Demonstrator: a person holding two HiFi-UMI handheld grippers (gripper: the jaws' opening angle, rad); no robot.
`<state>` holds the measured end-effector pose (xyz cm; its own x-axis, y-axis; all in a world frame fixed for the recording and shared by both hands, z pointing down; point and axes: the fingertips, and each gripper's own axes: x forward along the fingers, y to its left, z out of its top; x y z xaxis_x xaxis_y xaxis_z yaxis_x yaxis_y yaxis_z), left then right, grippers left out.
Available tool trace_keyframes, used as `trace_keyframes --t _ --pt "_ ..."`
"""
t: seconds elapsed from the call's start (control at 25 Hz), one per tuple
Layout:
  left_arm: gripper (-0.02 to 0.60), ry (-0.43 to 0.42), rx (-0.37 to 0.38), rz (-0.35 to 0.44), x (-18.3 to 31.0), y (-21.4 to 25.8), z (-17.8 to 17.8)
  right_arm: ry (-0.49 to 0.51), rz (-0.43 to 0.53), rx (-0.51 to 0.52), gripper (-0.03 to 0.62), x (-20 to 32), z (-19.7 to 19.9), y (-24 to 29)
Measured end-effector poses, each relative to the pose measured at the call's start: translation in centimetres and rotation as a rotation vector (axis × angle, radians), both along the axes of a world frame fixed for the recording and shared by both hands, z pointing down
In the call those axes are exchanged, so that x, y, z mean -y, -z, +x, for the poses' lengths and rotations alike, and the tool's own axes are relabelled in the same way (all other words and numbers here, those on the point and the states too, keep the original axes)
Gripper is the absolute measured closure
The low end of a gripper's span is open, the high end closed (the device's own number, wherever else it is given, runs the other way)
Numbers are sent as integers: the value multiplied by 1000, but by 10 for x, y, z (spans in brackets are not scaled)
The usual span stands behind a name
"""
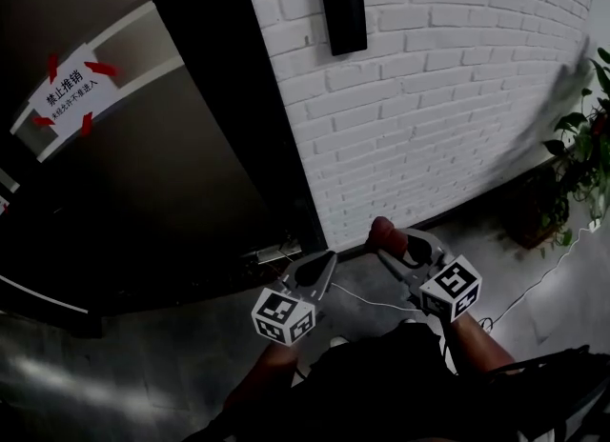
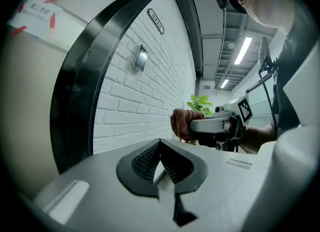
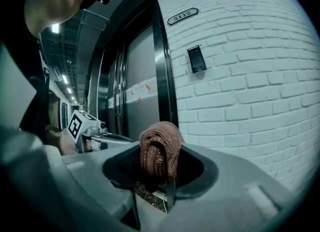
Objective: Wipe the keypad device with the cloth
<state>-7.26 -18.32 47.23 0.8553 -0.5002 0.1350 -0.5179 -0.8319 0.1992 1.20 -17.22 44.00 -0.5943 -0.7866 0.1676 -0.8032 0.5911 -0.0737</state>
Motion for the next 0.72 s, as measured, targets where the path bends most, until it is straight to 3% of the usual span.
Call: trace_keyframes --t 0.28,0.48,0.72 --pt "565 63 -22 5 23 7 9 7 103 -113 447 55 37 47" --pt "565 95 -19 12 25 11 29 40 269 -216 447 99 57 115" --pt "565 135 -51 -7 25 17 49 40 485 -222 447 149 65 213"
